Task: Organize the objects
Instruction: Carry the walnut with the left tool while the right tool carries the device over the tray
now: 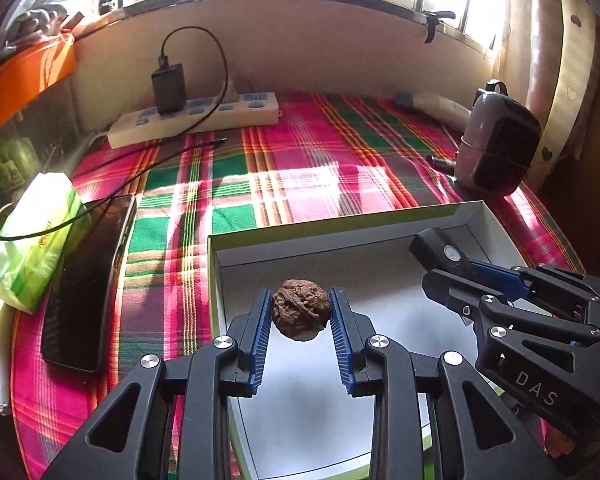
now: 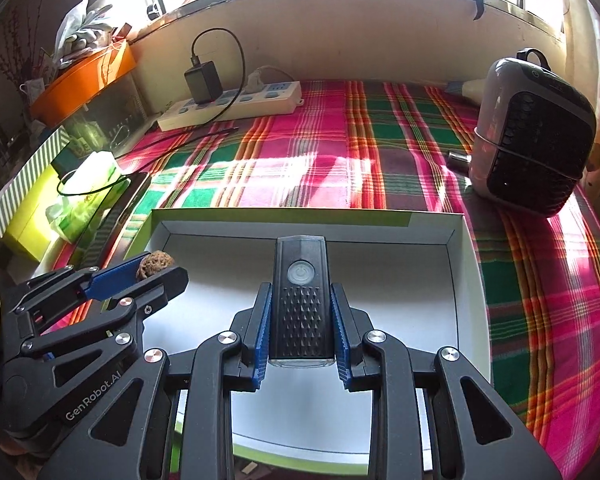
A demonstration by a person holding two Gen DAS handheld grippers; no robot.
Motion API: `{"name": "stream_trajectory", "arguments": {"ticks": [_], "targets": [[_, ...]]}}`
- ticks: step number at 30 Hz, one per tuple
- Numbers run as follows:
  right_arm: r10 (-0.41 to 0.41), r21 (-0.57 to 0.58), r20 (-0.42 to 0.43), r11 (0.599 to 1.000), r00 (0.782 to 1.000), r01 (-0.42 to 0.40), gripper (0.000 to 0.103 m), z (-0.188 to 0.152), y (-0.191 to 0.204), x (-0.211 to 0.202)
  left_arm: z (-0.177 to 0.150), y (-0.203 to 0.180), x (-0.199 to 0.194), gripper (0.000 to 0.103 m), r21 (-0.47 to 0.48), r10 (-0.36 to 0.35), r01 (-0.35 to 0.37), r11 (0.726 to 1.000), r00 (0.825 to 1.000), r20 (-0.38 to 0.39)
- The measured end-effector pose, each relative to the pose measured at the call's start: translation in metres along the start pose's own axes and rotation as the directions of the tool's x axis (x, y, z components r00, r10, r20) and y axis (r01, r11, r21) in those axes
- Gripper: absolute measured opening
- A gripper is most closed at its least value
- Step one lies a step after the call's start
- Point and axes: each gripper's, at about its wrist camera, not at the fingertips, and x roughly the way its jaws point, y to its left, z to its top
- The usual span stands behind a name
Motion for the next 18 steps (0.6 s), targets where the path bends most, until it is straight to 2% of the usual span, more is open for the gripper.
{"name": "stream_trajectory", "arguments": {"ticks": [18], "targets": [[-0.013,-0.002,-0.024,1.000,1.000,0.013,0.028,0.007,-0.006,0.018,0.005,-0.001,0.024,0.027,0.023,0.015,-0.014,1.000,0.999,-0.040]]}}
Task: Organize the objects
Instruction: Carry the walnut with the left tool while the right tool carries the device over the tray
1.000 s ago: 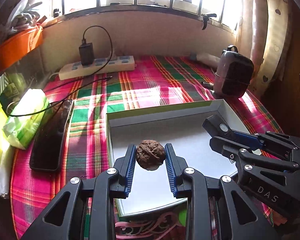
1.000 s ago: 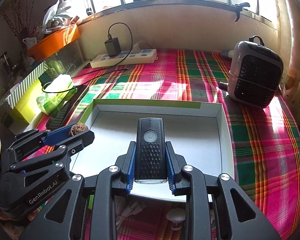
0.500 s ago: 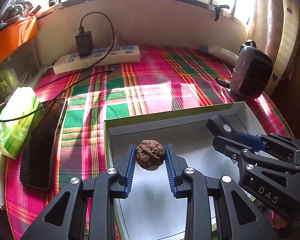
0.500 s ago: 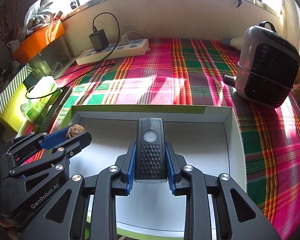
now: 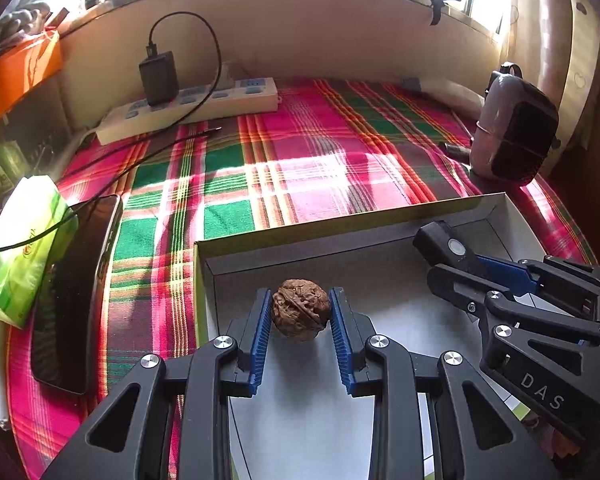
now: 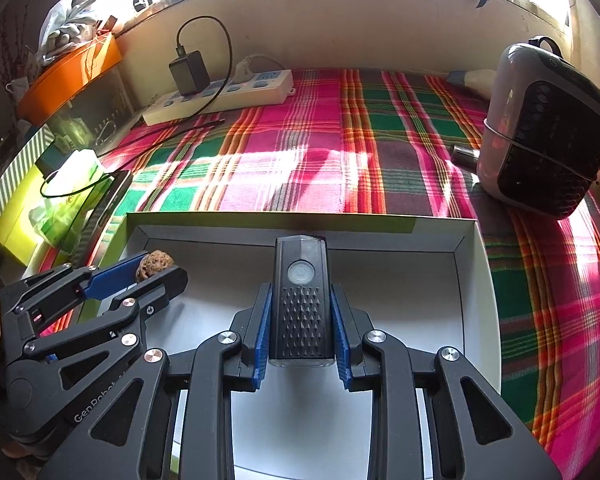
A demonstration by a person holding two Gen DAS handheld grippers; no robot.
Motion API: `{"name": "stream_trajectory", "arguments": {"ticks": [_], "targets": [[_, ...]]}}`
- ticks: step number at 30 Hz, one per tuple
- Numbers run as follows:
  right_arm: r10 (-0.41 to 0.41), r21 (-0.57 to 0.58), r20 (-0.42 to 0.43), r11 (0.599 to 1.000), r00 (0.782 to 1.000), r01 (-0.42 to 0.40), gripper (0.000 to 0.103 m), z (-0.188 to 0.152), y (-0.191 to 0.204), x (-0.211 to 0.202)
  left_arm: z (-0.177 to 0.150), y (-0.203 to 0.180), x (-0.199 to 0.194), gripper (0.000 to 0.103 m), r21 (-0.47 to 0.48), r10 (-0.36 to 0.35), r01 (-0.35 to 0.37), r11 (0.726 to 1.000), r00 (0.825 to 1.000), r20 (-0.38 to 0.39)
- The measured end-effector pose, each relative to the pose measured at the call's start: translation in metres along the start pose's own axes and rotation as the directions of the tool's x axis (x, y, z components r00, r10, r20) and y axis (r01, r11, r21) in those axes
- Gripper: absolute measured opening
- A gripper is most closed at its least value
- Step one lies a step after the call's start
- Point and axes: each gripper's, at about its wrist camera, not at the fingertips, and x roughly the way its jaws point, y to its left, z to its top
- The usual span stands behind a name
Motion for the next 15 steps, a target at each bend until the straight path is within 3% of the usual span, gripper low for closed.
{"name": "stream_trajectory", "arguments": {"ticks": [15], "targets": [[-0.003,0.006,-0.006,1.000,1.000,0.003,0.028,-0.0016,-0.0041,0.0039,0.0001,-0.0015,0.0008,0.028,0.012,0.020,-0.020,1.000,1.000,0.003]]}}
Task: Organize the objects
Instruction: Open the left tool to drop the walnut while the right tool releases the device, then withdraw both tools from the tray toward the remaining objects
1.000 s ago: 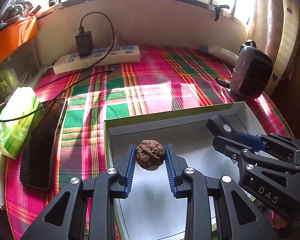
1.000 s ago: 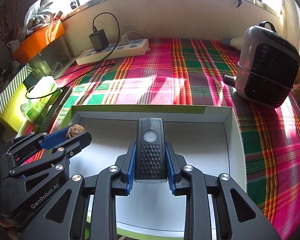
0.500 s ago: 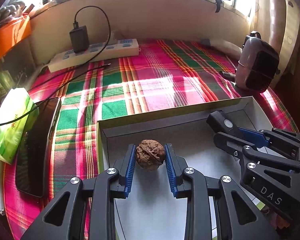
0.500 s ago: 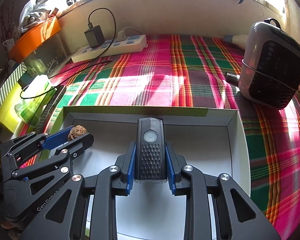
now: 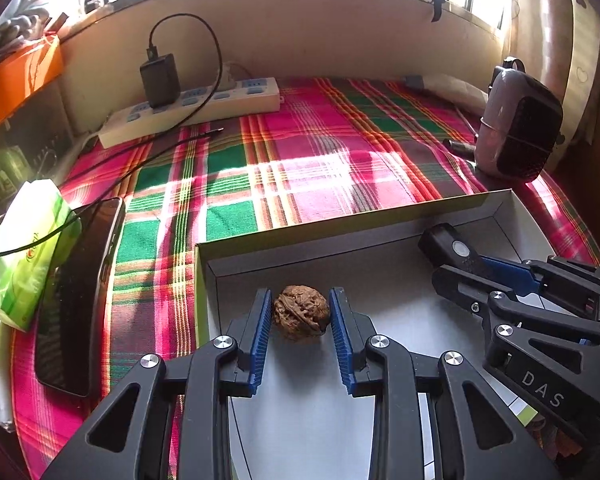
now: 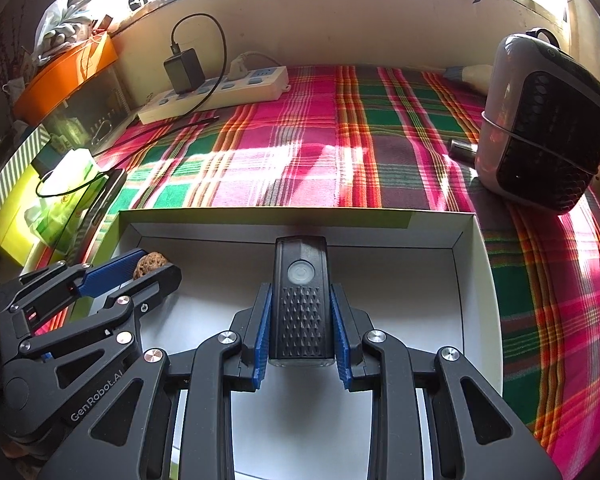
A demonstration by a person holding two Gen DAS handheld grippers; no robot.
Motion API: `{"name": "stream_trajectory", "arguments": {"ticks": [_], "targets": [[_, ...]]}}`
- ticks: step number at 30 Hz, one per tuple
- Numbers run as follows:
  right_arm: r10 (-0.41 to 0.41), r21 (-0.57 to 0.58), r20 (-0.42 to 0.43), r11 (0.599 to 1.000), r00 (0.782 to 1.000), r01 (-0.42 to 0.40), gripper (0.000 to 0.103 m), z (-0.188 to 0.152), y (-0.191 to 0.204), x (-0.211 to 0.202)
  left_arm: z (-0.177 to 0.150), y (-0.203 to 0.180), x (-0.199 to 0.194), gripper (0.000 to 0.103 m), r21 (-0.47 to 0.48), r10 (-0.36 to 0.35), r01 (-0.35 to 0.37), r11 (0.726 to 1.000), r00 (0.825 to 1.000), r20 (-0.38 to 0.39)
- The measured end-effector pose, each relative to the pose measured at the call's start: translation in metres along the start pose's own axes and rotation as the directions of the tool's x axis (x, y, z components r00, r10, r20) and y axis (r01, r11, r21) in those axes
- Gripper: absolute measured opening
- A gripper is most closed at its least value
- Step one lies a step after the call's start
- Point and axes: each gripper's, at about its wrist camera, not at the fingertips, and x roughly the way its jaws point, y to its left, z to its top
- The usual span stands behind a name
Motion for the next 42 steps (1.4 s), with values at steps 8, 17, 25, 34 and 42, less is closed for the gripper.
{"name": "stream_trajectory", "arguments": {"ticks": [8,17,25,34,42], "targets": [[-0.002,0.004,0.001,1.000,1.000,0.002,0.028,0.000,0.000,-0.001,0.000,0.000,-0.001,0.028,-0.001,-0.002,0.002,1.000,1.000,0.001],[-0.012,0.009,0.013,1.000,1.000,0.012,0.042,-0.004,-0.001,-0.007,-0.002,0.002,-0.008,0.033,-0.005,0.003,-0.003,1.000,1.000,0.013],[-0.012,0.021,0.030,1.000,0.999,0.011,0.043,-0.011,-0.002,-0.019,-0.009,0.003,-0.028,0.034,-0.014,0.001,0.000,1.000,0.999,0.039],[-0.019,0.026,0.071,1.000,0.997,0.017,0.043,-0.026,-0.001,-0.042,-0.024,-0.001,-0.056,0.034,-0.007,0.007,-0.007,1.000,0.997,0.079],[-0.014,0.021,0.116,1.000,0.993,0.011,0.044,-0.044,0.002,-0.066,-0.043,-0.004,-0.080,0.035,-0.012,0.010,-0.009,1.000,0.994,0.109]]}}
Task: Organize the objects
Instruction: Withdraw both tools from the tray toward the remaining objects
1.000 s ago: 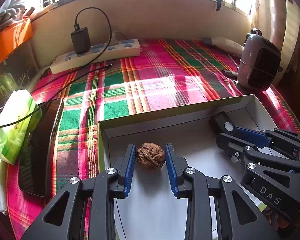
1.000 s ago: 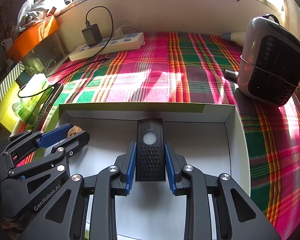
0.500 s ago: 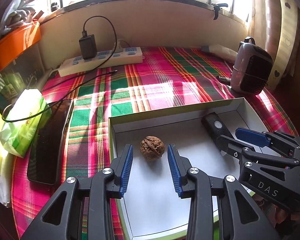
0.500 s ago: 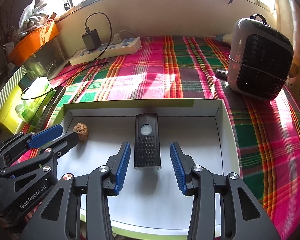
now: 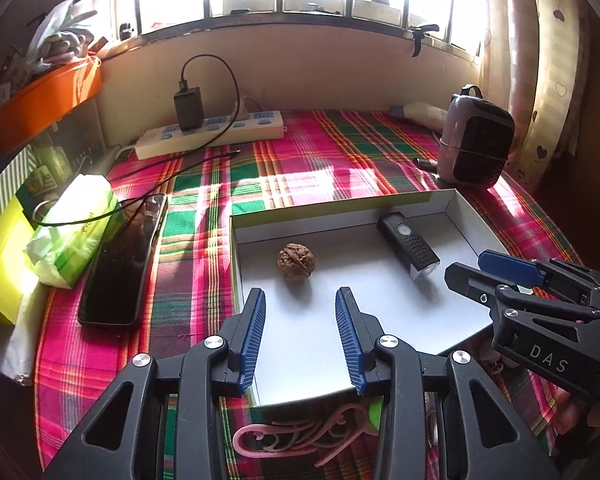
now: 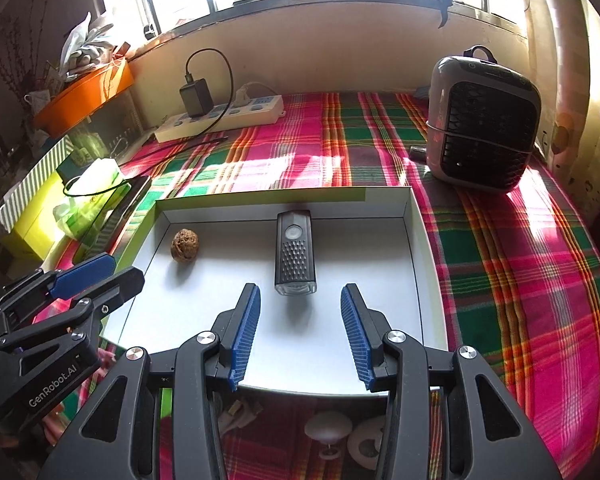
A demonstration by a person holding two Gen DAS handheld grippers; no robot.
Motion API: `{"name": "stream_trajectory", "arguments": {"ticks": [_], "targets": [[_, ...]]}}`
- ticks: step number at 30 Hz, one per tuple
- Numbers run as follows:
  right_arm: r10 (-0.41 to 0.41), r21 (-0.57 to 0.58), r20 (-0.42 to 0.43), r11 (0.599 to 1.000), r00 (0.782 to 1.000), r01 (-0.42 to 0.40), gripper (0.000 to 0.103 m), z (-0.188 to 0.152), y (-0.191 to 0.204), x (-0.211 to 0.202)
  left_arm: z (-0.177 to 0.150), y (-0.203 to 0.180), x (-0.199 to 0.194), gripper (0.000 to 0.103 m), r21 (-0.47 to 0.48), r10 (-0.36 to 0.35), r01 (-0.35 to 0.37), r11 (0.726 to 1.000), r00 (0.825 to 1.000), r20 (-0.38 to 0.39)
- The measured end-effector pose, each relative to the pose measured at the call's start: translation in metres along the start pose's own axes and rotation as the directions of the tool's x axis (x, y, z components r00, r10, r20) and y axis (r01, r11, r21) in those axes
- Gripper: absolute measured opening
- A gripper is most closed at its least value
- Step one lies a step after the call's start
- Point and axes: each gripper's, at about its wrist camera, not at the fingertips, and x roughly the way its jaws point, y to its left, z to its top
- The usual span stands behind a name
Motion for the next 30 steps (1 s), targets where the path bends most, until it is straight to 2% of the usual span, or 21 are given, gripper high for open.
{"name": "stream_trajectory", "arguments": {"ticks": [6,13,17,19,30], "targets": [[0.002,-0.027,0.025,1.000,1.000,-0.002,0.044,-0.014,0.003,-0.017,-0.015,-0.004,-0.019,0.035,0.021,0.009,-0.009,1.000,1.000,0.029],[0.006,-0.044,0.041,0.999,0.999,-0.005,0.047,-0.031,0.003,-0.034,-0.037,-0.001,-0.035,0.035,-0.003,-0.013,0.013,1.000,1.000,0.023],[-0.007,-0.061,0.056,0.998,0.998,0.010,0.048,-0.040,0.002,-0.043,-0.051,0.006,-0.049,0.035,-0.013,-0.050,0.051,0.999,0.998,0.041],[-0.007,-0.059,0.062,0.998,0.998,0.010,0.048,-0.045,0.000,-0.047,-0.058,0.009,-0.054,0.035,-0.023,-0.044,0.045,0.999,0.998,0.041],[-0.008,-0.085,0.076,0.996,0.997,0.015,0.048,-0.070,0.000,-0.062,-0.090,0.015,-0.066,0.037,-0.035,-0.123,0.123,0.992,0.992,0.002]]}}
